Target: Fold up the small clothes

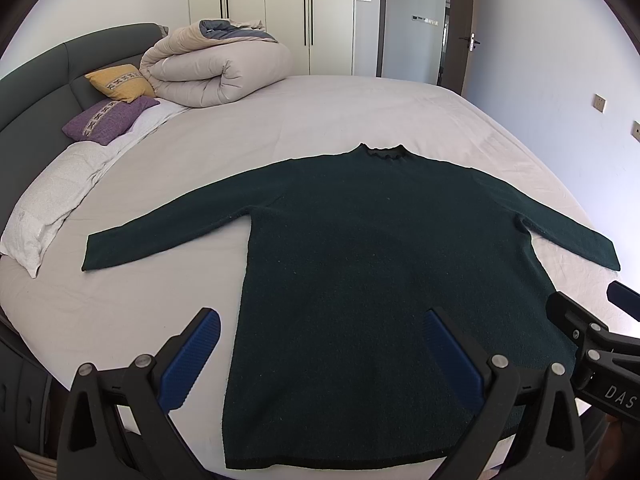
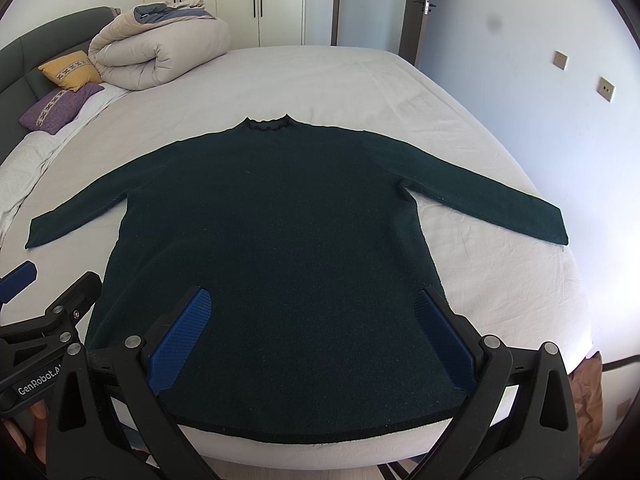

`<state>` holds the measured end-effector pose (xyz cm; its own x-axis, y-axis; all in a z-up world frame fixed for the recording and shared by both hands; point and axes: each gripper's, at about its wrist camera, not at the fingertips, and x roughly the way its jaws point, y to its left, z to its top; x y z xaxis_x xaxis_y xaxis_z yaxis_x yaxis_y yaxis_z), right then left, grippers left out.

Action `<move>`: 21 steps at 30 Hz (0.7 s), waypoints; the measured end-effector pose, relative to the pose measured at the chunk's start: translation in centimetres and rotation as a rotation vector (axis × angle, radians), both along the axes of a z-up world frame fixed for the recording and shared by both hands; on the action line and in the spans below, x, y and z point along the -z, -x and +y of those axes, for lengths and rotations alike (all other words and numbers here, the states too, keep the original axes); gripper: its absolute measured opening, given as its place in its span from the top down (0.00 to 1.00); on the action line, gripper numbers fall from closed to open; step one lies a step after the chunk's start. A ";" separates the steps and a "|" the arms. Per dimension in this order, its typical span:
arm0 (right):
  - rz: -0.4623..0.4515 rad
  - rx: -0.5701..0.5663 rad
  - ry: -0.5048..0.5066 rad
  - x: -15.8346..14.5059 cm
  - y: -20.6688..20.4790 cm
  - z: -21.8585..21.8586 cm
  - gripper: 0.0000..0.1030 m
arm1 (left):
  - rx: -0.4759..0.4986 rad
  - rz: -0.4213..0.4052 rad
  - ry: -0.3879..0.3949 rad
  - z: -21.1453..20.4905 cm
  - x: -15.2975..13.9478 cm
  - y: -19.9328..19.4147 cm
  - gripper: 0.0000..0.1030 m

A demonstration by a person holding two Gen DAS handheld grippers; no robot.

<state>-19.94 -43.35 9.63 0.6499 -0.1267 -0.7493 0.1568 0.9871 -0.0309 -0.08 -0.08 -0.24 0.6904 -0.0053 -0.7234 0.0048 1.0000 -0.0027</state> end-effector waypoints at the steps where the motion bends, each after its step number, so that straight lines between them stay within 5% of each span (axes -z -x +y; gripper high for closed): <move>1: 0.000 0.000 -0.001 -0.1 0.1 0.2 0.00 | 0.000 0.000 0.000 0.0 0.0 0.0 0.00; 21: 0.001 -0.002 0.002 -0.3 0.2 0.4 0.00 | 0.001 0.002 0.001 0.2 0.3 0.2 0.00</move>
<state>-20.15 -42.96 9.94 0.6496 -0.1267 -0.7496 0.1548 0.9874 -0.0328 -0.24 0.14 -0.59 0.6886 -0.0072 -0.7251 0.0061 1.0000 -0.0042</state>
